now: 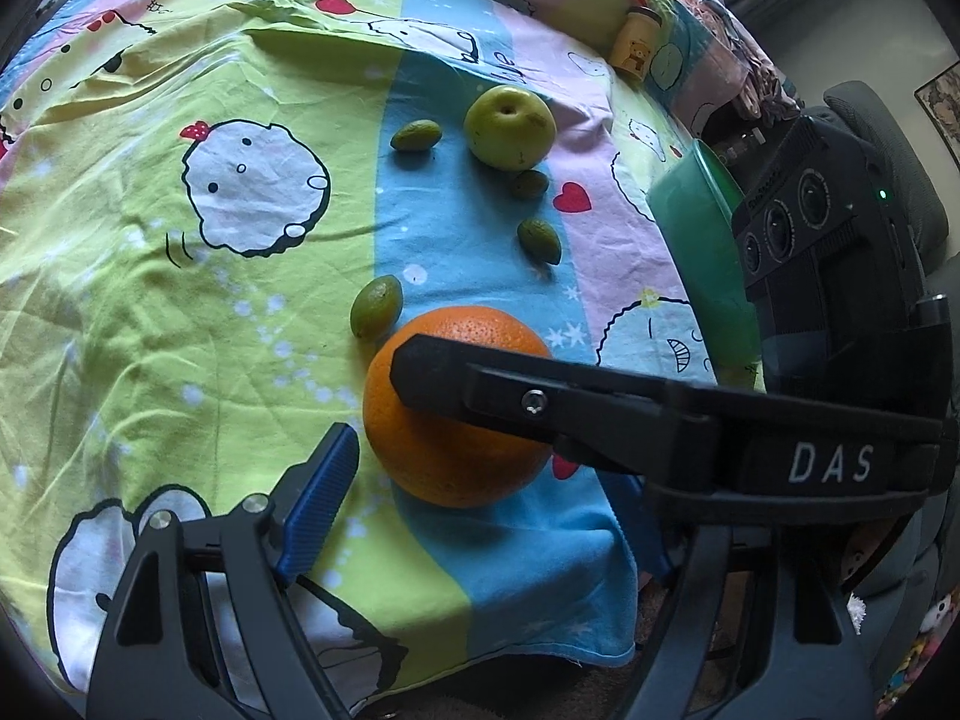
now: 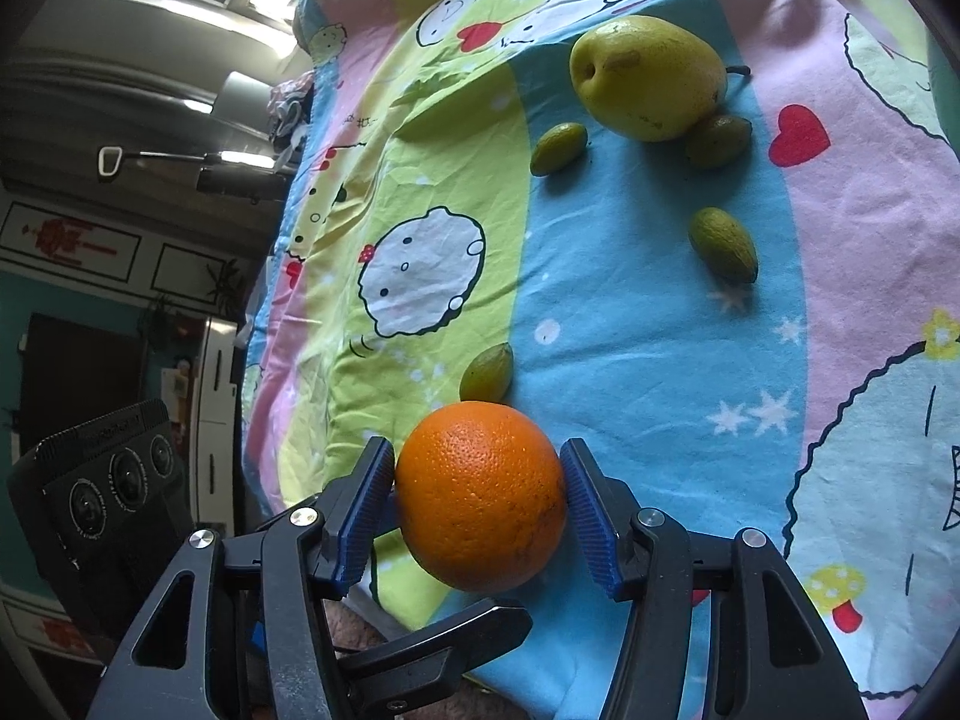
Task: Organize fruits
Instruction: 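Lift the orange with the right tool and carry it to the basin, then lower the orange into the basin and open the right tool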
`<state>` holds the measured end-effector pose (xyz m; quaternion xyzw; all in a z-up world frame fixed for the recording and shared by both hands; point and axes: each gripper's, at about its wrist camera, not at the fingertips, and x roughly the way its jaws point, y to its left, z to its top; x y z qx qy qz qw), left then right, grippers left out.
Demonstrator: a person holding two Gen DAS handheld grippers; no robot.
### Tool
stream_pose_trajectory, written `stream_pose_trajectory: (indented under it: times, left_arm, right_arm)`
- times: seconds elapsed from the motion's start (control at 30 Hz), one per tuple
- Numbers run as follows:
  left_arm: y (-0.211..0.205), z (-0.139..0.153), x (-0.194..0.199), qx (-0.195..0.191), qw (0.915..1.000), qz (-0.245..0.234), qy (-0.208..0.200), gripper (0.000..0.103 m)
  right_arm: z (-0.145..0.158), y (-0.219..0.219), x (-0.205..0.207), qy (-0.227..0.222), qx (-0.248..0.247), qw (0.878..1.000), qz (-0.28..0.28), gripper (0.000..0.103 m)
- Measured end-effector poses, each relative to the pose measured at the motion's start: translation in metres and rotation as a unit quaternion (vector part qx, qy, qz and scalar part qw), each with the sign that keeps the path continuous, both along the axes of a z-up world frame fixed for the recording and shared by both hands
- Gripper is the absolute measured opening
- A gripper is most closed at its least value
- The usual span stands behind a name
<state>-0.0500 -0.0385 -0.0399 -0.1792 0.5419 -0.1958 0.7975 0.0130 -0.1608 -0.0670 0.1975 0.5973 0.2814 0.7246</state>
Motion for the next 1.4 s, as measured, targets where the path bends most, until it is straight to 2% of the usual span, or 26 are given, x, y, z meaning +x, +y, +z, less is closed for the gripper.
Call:
stream_pose_trajectory:
  times: [0.13,0.27,0.37,0.43,0.73,1.1,1.4]
  left_arm:
    - [-0.004,-0.002,0.0,0.004,1.0,0.0,0.001,0.077]
    - [-0.004,-0.003,0.0,0.018,0.9998,0.009,-0.007,0.071]
    - [-0.005,-0.001,-0.001,0.026,0.9995,0.011,-0.012,0.07]
    - [-0.007,0.006,-0.002,0.032,0.9992,0.011,-0.024,0.069]
    - [-0.039,0.039,0.007,0.064,0.9951,-0.012,-0.075,0.069]
    - [-0.111,0.082,0.025,0.096,0.9789,-0.102,-0.149,0.07]
    - [-0.172,0.091,0.038,0.082,0.964,-0.174,-0.184,0.069]
  right_arm:
    - [-0.004,0.005,-0.001,0.01,-0.002,1.0,0.01,0.059]
    - [-0.004,0.007,-0.003,0.003,-0.005,1.0,0.011,0.059]
    - [-0.002,0.008,-0.005,-0.003,-0.007,1.0,0.012,0.059]
    - [0.004,0.009,-0.007,-0.017,-0.011,1.0,0.014,0.059]
    - [0.033,-0.02,-0.006,-0.045,0.034,0.998,-0.018,0.059]
    - [0.074,-0.098,-0.011,-0.107,0.078,0.986,-0.103,0.059]
    - [0.087,-0.163,-0.02,-0.129,0.095,0.968,-0.196,0.059]
